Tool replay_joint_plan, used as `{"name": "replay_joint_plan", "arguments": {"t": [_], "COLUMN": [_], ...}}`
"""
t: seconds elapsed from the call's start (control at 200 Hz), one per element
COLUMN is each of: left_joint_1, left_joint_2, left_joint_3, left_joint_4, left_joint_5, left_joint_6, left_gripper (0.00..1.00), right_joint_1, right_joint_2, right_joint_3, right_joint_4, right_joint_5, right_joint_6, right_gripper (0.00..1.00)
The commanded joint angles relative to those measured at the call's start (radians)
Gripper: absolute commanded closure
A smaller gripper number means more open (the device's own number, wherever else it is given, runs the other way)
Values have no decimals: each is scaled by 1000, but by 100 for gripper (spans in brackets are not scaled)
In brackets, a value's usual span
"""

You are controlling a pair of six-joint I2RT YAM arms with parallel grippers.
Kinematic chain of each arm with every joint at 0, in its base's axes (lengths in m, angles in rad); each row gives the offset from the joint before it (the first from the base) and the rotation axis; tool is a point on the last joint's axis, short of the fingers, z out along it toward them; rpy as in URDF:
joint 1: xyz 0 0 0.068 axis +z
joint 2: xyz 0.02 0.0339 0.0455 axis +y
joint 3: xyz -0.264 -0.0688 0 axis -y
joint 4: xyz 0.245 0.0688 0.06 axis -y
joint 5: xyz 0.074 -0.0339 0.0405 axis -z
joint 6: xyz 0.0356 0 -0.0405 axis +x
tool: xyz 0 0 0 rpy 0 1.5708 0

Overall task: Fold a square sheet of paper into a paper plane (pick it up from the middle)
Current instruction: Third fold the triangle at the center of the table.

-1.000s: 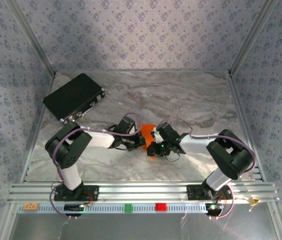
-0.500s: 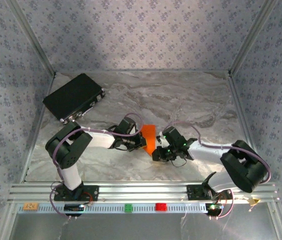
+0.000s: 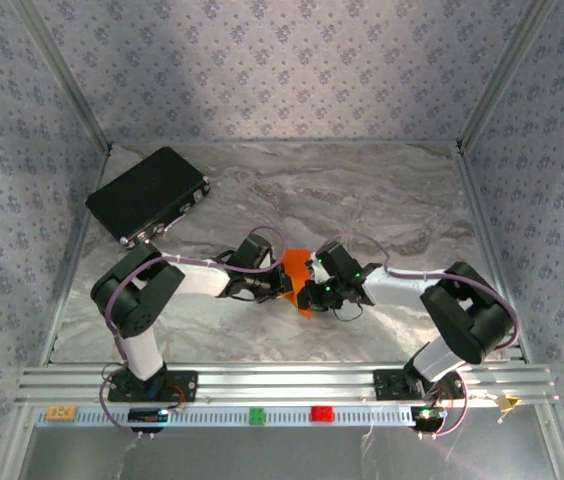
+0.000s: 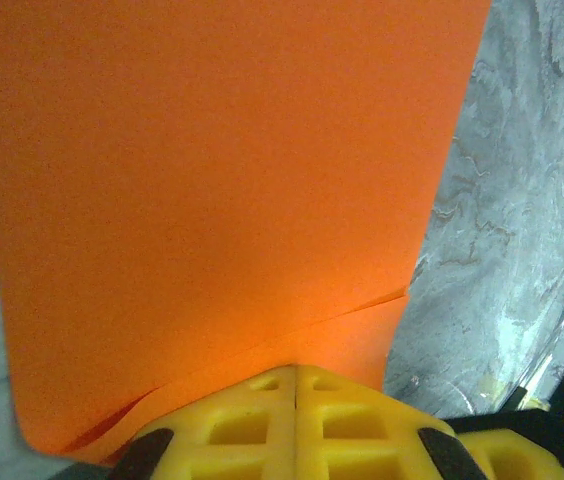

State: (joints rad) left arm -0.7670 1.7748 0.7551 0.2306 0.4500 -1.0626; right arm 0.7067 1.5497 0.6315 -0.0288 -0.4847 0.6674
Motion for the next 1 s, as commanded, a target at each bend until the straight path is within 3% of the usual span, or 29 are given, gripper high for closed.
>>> {"name": "replay_joint_plan", "arguments": {"t": [0.0, 0.27, 0.455, 0.79, 0.994], "left_joint_1": [-2, -6, -26, -61, -19], "left_joint_2": [23, -14, -52, 11, 51], "left_joint_3": [6, 69, 62, -1, -30], "left_joint_4": [-81, -95, -99, -24, 2], "left_joint_5": [-43, -32, -59, -66, -72], "left_joint_6": [18, 50, 26, -38, -13], "left_gripper": [100, 100, 93, 99, 100], "right_joint_1": [-8, -10, -18, -23, -25], "right_joint_2": [12, 33, 46, 57, 60], "right_joint_3": [-33, -71, -30, -32, -37], "right_joint_4": [-24, -36, -58, -39, -49], "right_joint_5": [30, 77, 90, 84, 88], "right_joint_6": [28, 70, 64, 82, 74], "right_gripper": [94, 100, 100, 100, 100]}}
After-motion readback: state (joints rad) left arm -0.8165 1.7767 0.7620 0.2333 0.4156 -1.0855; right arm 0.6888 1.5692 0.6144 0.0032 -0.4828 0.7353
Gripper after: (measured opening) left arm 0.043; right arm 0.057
